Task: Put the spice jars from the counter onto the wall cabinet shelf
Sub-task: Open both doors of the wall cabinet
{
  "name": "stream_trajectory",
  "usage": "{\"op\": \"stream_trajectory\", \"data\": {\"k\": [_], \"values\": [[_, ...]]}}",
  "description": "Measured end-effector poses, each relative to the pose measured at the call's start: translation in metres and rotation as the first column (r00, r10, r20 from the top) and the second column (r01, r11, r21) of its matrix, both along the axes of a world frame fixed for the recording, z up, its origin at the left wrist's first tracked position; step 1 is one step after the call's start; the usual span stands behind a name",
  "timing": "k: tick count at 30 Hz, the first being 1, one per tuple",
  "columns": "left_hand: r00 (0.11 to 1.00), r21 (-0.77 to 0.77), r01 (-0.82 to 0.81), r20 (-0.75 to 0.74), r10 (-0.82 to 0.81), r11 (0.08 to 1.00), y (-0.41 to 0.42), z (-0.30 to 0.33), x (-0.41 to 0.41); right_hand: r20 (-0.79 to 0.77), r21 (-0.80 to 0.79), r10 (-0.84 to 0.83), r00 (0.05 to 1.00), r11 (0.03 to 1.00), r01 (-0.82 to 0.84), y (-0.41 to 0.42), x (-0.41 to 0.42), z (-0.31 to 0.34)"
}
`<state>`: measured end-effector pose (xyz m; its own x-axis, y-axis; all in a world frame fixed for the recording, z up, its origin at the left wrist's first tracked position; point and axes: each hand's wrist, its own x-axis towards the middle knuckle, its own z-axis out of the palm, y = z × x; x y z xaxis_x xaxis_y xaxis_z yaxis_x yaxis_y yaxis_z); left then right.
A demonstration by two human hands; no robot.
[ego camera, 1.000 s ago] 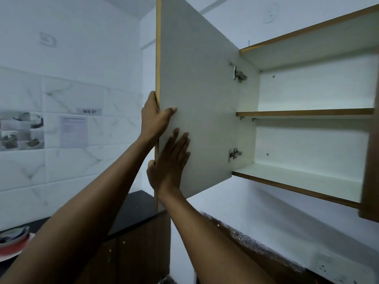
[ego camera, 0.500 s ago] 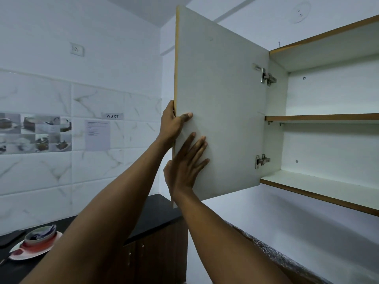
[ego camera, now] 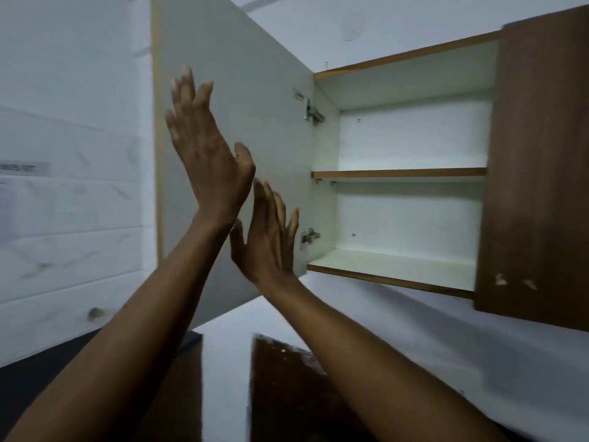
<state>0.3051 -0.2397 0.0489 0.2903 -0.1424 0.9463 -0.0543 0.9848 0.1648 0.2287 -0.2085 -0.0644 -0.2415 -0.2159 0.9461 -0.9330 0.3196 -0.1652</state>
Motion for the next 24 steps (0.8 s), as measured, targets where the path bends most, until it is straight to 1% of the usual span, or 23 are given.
{"op": "stream_trajectory", "data": {"k": [1, 3, 5, 7, 9, 11, 12, 14, 17, 19, 20, 22, 24], "values": [[0.998, -0.033, 0.059, 0.014, -0.059, 0.998, 0.012, -0.001, -0.017, -0.012, 0.0, -0.063, 0.998, 0.998, 0.063, 0.018, -0.021, 0.004], [0.982, -0.041, 0.18, 0.062, -0.177, 0.983, 0.034, -0.007, -0.052, -0.013, -0.001, -0.19, 0.982, 0.982, 0.19, 0.053, -0.059, 0.012], [0.946, -0.027, 0.3, 0.135, -0.293, 0.954, 0.059, -0.015, -0.094, -0.004, -0.017, -0.338, 0.941, 0.941, 0.338, 0.094, -0.098, 0.018], [0.888, -0.016, 0.415, 0.223, -0.401, 0.91, 0.087, -0.026, -0.136, 0.018, -0.03, -0.475, 0.88, 0.879, 0.475, 0.136, -0.134, 0.022], [0.806, -0.01, 0.53, 0.316, -0.5, 0.848, 0.122, -0.037, -0.182, 0.045, -0.028, -0.606, 0.794, 0.794, 0.607, 0.182, -0.17, 0.022], [0.71, 0.045, 0.617, 0.4, -0.58, 0.786, 0.157, -0.047, -0.223, 0.084, -0.016, -0.704, 0.705, 0.707, 0.707, 0.222, -0.199, 0.023], [0.651, 0.089, 0.658, 0.432, -0.624, 0.748, 0.172, -0.052, -0.241, 0.109, -0.015, -0.74, 0.663, 0.666, 0.746, 0.238, -0.211, 0.023], [0.49, 0.227, 0.738, 0.466, -0.736, 0.635, 0.207, -0.055, -0.274, 0.162, 0.004, -0.799, 0.579, 0.587, 0.809, 0.27, -0.233, 0.028], [0.258, 0.47, 0.758, 0.42, -0.87, 0.452, 0.247, -0.049, -0.307, 0.204, 0.088, -0.87, 0.449, 0.473, 0.877, 0.299, -0.256, 0.031], [0.141, 0.592, 0.723, 0.378, -0.915, 0.355, 0.266, -0.043, -0.321, 0.219, 0.143, -0.895, 0.388, 0.423, 0.895, 0.306, -0.266, 0.031], [0.099, 0.628, 0.71, 0.359, -0.928, 0.319, 0.273, -0.04, -0.327, 0.231, 0.163, -0.9, 0.369, 0.41, 0.897, 0.309, -0.271, 0.03], [0.068, 0.658, 0.699, 0.326, -0.943, 0.278, 0.282, -0.038, -0.337, 0.245, 0.182, -0.907, 0.343, 0.391, 0.902, 0.31, -0.278, 0.028], [0.1, 0.654, 0.701, 0.305, -0.947, 0.284, 0.285, -0.035, -0.343, 0.249, 0.187, -0.913, 0.323, 0.372, 0.909, 0.311, -0.278, 0.025]]}}
